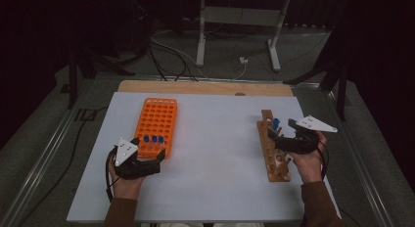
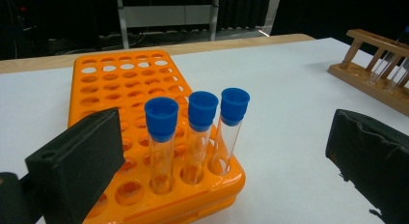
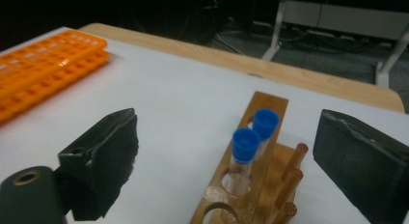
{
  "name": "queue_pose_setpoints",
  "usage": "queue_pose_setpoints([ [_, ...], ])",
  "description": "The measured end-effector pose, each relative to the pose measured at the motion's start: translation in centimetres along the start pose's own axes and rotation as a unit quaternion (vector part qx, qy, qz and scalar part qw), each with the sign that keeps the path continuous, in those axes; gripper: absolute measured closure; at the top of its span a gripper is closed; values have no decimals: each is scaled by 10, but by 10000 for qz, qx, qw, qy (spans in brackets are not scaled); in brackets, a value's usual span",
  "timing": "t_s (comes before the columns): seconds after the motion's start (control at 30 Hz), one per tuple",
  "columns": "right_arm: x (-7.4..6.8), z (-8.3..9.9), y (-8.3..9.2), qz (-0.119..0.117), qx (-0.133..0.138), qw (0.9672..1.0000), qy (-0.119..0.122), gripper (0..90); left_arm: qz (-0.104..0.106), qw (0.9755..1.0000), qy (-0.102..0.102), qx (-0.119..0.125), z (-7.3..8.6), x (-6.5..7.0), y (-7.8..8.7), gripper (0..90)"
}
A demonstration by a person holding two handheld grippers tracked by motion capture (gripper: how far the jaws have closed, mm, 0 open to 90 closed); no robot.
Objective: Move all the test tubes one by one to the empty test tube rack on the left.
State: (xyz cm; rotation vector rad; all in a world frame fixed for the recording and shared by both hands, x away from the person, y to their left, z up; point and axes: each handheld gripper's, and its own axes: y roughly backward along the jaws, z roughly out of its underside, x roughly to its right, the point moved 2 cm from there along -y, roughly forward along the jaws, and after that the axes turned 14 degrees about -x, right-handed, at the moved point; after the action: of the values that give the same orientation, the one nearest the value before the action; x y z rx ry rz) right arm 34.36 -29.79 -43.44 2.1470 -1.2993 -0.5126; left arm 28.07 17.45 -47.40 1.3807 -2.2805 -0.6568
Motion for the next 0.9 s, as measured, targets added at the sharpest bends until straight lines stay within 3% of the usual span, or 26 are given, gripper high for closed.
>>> queue_pose_setpoints([
  [0.13,2,1,-9,128,-68,9999,18,168,11,10000,17,16,0,0,1,9],
  [0.23,3,1,-12,115,-86,9999,-20,243,18,10000,34,16,1,0,1,9],
  [0.53,7,3,-24,374,-360,9986,-44,488,27,10000,50,12,1,-1,1,9],
  [0.9,6,7,-35,336,-629,9974,-123,669,37,10000,71,6,1,-1,1,9],
])
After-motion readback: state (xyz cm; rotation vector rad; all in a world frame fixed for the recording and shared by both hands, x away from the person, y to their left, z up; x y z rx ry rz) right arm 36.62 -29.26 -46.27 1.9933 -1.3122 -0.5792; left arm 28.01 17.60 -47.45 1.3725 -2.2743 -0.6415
